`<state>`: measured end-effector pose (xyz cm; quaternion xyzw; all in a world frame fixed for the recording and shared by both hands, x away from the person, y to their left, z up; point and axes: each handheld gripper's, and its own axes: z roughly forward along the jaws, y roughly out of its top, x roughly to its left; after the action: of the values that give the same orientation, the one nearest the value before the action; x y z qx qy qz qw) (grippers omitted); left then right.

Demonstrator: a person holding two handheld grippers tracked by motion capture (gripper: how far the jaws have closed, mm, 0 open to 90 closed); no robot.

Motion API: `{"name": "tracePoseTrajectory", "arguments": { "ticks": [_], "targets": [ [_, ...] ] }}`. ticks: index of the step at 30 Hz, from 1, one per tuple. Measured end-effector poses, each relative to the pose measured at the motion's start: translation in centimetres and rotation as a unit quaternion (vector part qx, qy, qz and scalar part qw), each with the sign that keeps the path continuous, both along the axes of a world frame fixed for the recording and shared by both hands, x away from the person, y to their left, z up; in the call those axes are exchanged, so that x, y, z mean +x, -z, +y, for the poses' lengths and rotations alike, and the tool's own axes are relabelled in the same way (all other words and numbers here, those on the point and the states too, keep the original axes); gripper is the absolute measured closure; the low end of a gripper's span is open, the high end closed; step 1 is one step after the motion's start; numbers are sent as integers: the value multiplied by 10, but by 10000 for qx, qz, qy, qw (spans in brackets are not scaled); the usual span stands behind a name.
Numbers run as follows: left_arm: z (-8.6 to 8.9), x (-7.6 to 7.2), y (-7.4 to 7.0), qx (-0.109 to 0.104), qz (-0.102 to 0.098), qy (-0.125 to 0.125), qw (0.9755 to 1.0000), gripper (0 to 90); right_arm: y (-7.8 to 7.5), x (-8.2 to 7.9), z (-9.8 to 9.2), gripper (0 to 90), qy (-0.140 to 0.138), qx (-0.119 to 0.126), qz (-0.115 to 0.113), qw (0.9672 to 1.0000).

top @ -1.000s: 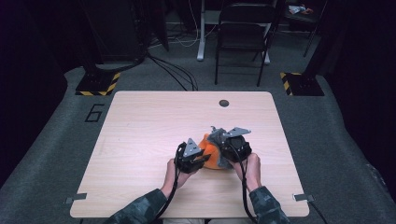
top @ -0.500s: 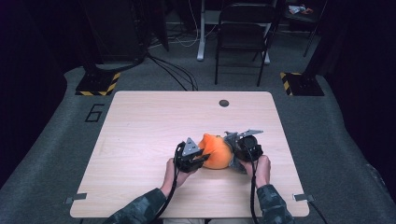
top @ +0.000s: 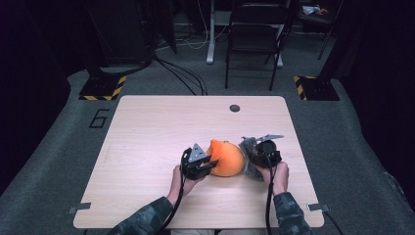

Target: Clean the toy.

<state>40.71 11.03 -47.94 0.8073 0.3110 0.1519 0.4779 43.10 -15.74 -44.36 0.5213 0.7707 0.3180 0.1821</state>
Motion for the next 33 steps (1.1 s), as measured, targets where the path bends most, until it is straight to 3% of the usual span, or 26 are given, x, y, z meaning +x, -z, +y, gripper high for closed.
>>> {"name": "tracePoseTrajectory", "arguments": {
  "ticks": [2,3,5,7,8,9,11,13,16,18,22,24,28,29,33],
  "targets": [
    [0,0,0,-3,-14,-10,10000,702,-16,-6,5,731,-101,172,-212,9996],
    [0,0,0,-3,-14,-10,10000,700,-16,-6,5,731,-101,172,-212,9996],
    [0,0,0,4,-4,-4,10000,696,-25,-11,15,731,-438,235,-319,9983],
    [0,0,0,2,-12,-8,10000,684,-22,-12,29,731,-620,205,-217,9976],
    [1,0,-1,40,-23,-18,10000,645,-13,-11,41,733,-719,-53,-163,9973],
    [1,0,-1,46,-38,-36,10000,606,-9,-11,43,733,-690,-120,-182,9974],
    [1,0,-2,93,-67,-38,9999,568,-8,-12,43,734,-624,-62,-143,9979],
    [-1,-3,-5,219,-147,8,9997,474,-7,-11,40,733,-659,-38,-155,9977],
    [-6,-6,-5,483,-285,-7,9984,420,-5,-9,36,733,-620,5,-139,9980],
    [-7,-5,-1,517,-275,15,9983,449,-4,-8,34,733,-620,5,-127,9980],
    [-7,-5,3,489,-308,31,9983,636,-6,-8,34,731,-591,45,-93,9982],
    [-6,-6,2,449,-328,39,9984,688,-10,-9,33,730,-581,48,-163,9982],
    [-6,-7,0,406,-369,63,9985,723,-21,-13,35,730,-544,119,-301,9980],
    [-9,-10,-2,440,-436,108,9980,733,-29,-16,38,730,-685,172,-475,9964],
    [-15,-16,-4,539,-563,198,9968,735,-38,-24,50,728,-838,217,-619,9943]
  ]
}}
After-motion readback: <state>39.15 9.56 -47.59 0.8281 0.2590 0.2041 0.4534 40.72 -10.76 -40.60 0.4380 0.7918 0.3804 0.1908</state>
